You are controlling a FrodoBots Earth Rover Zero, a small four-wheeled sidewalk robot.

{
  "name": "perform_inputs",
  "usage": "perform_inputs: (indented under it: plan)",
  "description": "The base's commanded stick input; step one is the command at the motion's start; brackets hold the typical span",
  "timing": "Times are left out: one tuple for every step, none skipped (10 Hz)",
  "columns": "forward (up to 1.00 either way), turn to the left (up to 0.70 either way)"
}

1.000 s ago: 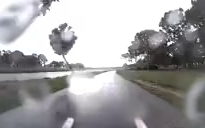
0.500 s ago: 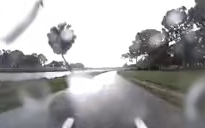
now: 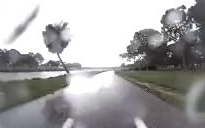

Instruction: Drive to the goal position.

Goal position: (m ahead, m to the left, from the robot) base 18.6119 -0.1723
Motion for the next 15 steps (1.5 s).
perform_inputs:
  plan:
    - [1.00,0.00]
    - [1.00,0.00]
    - [1.00,0.00]
    - [1.00,0.00]
    - [1.00,0.00]
    - [1.00,0.00]
    - [1.00,0.00]
    - [1.00,0.00]
    - [1.00,0.00]
    - [1.00,0.00]
    - [1.00,0.00]
    - [1.00,0.00]
    - [1.00,0.00]
    - [1.00,0.00]
    - [1.00,0.00]
